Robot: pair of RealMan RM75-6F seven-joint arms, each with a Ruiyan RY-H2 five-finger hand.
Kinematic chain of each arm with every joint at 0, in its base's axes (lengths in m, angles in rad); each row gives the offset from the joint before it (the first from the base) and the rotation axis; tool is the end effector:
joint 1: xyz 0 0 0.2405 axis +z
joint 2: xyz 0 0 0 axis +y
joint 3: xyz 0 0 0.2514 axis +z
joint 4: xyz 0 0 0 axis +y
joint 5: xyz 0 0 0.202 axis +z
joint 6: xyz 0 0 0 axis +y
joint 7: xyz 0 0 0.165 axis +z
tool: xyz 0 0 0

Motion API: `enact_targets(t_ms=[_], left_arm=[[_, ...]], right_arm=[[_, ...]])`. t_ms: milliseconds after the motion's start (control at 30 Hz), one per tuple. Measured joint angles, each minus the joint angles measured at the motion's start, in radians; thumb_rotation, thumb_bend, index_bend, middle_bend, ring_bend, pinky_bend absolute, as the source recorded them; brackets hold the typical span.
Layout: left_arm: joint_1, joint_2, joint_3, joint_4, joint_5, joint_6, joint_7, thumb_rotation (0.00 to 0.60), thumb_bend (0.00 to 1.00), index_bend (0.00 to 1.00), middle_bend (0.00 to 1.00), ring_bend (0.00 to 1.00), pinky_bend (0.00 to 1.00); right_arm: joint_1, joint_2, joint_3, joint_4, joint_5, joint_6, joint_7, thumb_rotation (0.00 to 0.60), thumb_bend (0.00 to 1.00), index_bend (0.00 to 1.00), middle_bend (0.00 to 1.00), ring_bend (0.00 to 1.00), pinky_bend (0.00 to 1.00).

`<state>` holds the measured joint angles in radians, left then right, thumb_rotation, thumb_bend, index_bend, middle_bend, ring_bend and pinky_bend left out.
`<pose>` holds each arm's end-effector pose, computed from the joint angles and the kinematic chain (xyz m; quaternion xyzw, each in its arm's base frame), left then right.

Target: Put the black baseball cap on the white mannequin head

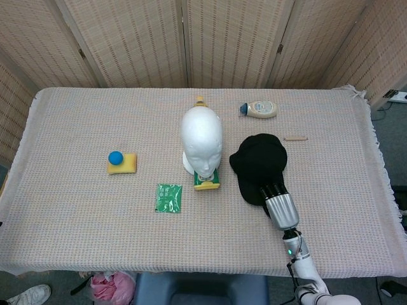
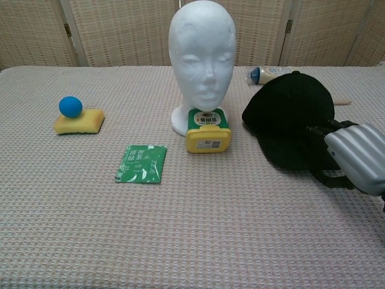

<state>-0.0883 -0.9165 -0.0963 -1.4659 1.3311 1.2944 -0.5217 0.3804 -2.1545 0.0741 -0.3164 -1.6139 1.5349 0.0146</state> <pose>-0.3701 0.2102 0.2529 -0.4851 -0.4989 -0.3965 0.5988 -0.2530 -0.2838 -0.0550 0.6768 -0.1960 0.4197 0.5721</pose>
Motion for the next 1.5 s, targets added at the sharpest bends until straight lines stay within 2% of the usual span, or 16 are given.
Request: enact_targets(t_ms=[233,367,667,867,1167,1500], left_arm=[[0.005,0.001,-0.001,0.002,-0.003,0.003,-0.002,0.6,0.23,0.0,0.0,0.0,0.12],[0.008,0.001,-0.001,0.001,0.0,0.008,-0.002,0.6,0.22,0.0,0.0,0.0,0.12],[0.007,-0.003,-0.001,-0.005,0.0,0.008,0.023,0.6,0.23,0.0,0.0,0.0,0.12],[0.008,-0.004,-0.001,-0.009,-0.005,0.006,0.032,0.6,0.23,0.0,0.0,0.0,0.12],[0.005,-0.005,0.0,-0.008,-0.005,-0.004,0.036,0.6,0.23,0.0,0.0,0.0,0.12],[0.006,-0.004,0.0,-0.004,-0.003,-0.007,0.028,0.6,0.23,0.0,0.0,0.0,0.12]], right_arm=[[0.036,-0.021,0.023,0.052,0.023,0.036,0.023,0.6,0.43,0.64,0.64,0.57,0.75],[0.056,-0.022,0.047,0.069,0.042,0.081,0.039,0.6,0.48,0.71,0.69,0.62,0.82],[0.098,0.018,0.113,0.079,0.098,0.2,0.058,0.6,0.55,0.79,0.75,0.68,0.87],[0.137,0.071,0.15,0.06,0.121,0.296,0.033,0.6,0.56,0.8,0.76,0.69,0.88],[0.212,0.153,0.18,-0.047,0.124,0.389,-0.081,0.6,0.56,0.79,0.76,0.69,0.88],[0.315,0.303,0.209,-0.303,0.076,0.449,-0.344,0.6,0.57,0.81,0.77,0.7,0.88]])
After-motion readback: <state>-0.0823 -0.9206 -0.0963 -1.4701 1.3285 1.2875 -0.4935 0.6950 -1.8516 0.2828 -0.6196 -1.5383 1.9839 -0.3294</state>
